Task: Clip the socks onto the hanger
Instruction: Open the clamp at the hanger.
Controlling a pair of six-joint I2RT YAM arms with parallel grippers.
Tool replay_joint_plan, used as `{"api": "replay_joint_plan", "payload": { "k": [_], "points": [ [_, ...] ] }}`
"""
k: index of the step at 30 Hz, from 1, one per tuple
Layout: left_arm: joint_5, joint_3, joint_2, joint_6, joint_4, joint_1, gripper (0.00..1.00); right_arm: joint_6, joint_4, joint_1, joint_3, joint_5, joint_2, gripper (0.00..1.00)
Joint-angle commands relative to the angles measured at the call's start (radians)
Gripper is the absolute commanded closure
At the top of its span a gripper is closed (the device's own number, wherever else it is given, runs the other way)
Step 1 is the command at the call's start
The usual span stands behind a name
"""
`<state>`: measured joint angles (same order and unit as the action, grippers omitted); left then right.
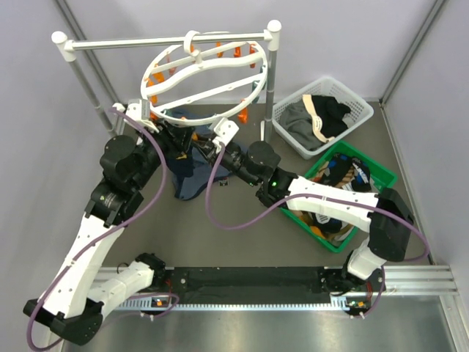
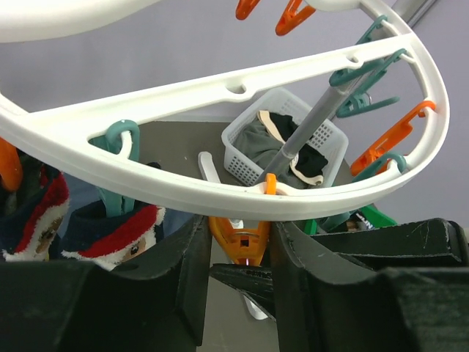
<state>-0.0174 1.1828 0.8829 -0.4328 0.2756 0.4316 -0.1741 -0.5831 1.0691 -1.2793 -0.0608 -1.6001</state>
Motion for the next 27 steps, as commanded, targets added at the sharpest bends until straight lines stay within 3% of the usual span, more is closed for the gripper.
{"api": "replay_joint_plan", "payload": {
  "k": [1,4,8,12,16,25,27],
  "points": [
    [0.008,0.020,0.016,0.060,-0.122,-0.002,0.79,0.025,0.040,0.017,-0.043,0.003,0.003,0.89],
    [0.010,0.008,0.022,0.086,-0.139,-0.002,0.88,0.056,0.095,0.017,-0.035,-0.014,0.025,0.72],
    [0.013,-0.018,0.024,0.120,-0.150,-0.002,1.00,0.082,0.212,0.017,-0.029,-0.028,0.074,0.60],
    [0.043,-0.061,0.022,0.147,-0.190,-0.002,1.00,0.111,0.414,0.015,-0.025,-0.063,0.144,0.48],
    [0.063,-0.078,0.018,0.193,-0.199,-0.002,1.00,0.168,0.745,0.008,-0.015,-0.121,0.209,0.30],
    [0.085,-0.176,-0.030,0.246,-0.234,-0.002,1.00,0.511,1.236,-0.109,0.075,-0.201,0.376,0.08],
    [0.088,-0.186,-0.035,0.249,-0.236,-0.002,1.00,0.568,1.331,-0.173,0.093,-0.235,0.408,0.07]
  ]
}}
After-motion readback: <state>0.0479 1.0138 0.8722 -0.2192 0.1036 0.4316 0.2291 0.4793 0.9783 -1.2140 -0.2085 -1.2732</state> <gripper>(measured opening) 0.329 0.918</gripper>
